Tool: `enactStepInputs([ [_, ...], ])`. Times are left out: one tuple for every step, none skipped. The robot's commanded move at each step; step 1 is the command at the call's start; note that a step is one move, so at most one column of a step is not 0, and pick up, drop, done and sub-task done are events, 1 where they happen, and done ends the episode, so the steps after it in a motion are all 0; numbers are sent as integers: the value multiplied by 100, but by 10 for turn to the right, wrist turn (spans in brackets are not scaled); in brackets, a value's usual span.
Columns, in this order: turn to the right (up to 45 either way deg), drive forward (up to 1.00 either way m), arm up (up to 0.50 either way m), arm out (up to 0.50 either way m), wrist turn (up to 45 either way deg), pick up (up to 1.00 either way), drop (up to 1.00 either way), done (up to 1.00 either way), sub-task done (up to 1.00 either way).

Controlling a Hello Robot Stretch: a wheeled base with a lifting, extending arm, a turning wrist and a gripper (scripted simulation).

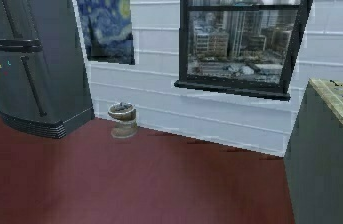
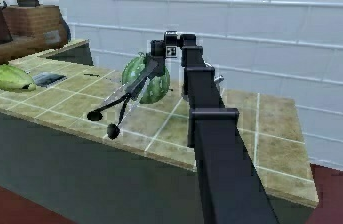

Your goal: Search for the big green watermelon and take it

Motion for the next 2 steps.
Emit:
enactStepInputs([
  [0, 0, 0, 0, 450, 0, 0, 0, 0],
  [0, 0, 0, 0, 450, 0, 0, 0, 0],
])
